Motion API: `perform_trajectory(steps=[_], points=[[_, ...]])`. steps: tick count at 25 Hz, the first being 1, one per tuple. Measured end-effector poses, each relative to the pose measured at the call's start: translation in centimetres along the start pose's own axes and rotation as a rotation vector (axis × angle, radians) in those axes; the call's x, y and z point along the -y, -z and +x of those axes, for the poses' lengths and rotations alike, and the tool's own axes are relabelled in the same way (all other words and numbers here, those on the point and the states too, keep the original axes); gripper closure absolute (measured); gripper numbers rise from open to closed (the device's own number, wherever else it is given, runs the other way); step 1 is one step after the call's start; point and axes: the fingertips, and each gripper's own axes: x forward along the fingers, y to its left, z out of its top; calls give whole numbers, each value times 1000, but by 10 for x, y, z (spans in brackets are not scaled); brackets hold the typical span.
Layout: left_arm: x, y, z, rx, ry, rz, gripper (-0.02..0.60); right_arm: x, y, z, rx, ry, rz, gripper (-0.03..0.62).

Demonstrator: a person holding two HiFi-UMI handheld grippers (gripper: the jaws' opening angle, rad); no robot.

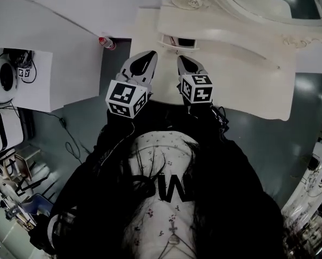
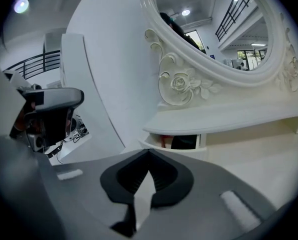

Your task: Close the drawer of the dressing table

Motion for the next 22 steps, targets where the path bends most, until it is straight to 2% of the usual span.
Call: perform_trajectory(steps=[2,4,8,14,22], points=[[-5,1,2,-4,19,-4,581,4,8,7,-20,30,12,585],[-12,3,2,-6,32,-9,581,6,16,14,-42,47,27,517],[-24,4,5,-7,47,-20,581,10,30,28,-92,82,23,513],[-33,2,15,0,82,-38,581,29,47,44,-163,185,-8,511],[-39,3,29,-11,119,-44,581,33,51,60,-199,185,-7,490]])
